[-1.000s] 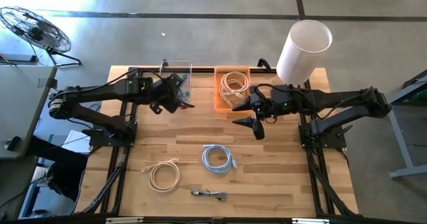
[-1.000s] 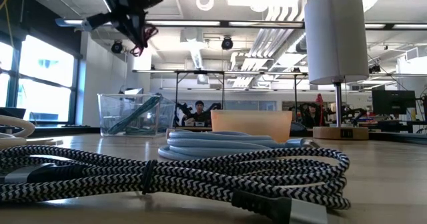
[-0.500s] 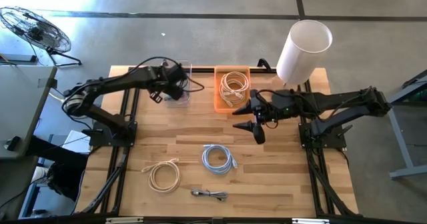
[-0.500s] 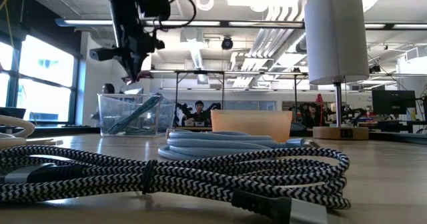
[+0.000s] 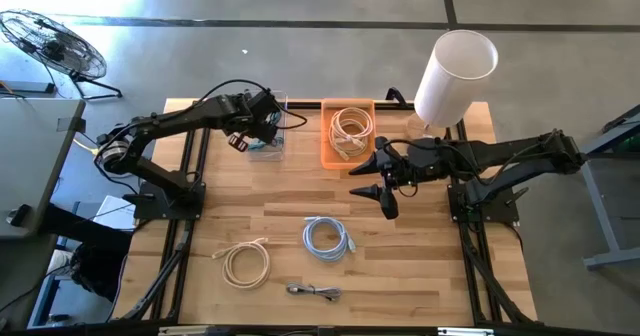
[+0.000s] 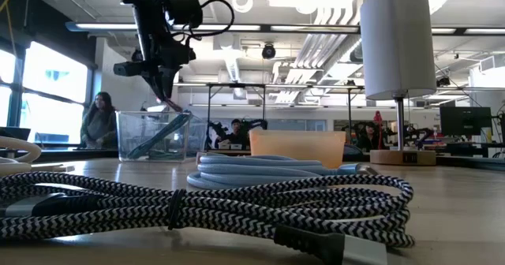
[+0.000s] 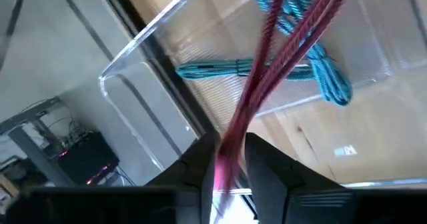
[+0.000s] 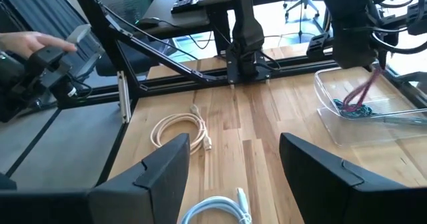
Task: Pick & Place USB Port
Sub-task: Put the pink and black charger cable into the transparent bin, then put the white HDMI cable into the orange bin
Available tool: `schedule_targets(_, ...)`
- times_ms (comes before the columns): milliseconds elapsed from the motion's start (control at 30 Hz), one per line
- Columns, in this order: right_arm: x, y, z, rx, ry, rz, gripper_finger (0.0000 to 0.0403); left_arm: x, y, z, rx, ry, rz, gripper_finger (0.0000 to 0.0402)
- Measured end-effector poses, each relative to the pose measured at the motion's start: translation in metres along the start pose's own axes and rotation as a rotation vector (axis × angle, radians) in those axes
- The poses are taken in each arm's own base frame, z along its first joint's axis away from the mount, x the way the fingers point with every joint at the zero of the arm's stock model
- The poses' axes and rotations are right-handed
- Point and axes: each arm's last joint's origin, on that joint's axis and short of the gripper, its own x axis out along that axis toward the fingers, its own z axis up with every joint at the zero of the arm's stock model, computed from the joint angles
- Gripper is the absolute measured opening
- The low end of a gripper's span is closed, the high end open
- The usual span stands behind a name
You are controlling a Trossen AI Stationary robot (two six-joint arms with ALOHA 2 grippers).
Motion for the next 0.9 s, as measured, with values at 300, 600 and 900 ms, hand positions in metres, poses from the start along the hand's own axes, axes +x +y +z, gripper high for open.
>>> schedule_targets(300,0.0,0.0,-0.001,0.0,0.007,-0.001,0.0224,-0.001,-0.001,0.0,-0.037,0.08,0.032,0.0152)
schedule_targets(600,0.0,-0.001,-0.005,0.039,0.049,-0.008,0.0224,-0.054,-0.041,0.015,-0.068,-0.051,-0.045,0.0172)
schedule_targets(900,0.0,-0.001,-0.004,0.027,0.046,-0.014,0.0224,-0.136,-0.092,0.002,-0.395,-0.358,-0.346,0.0172)
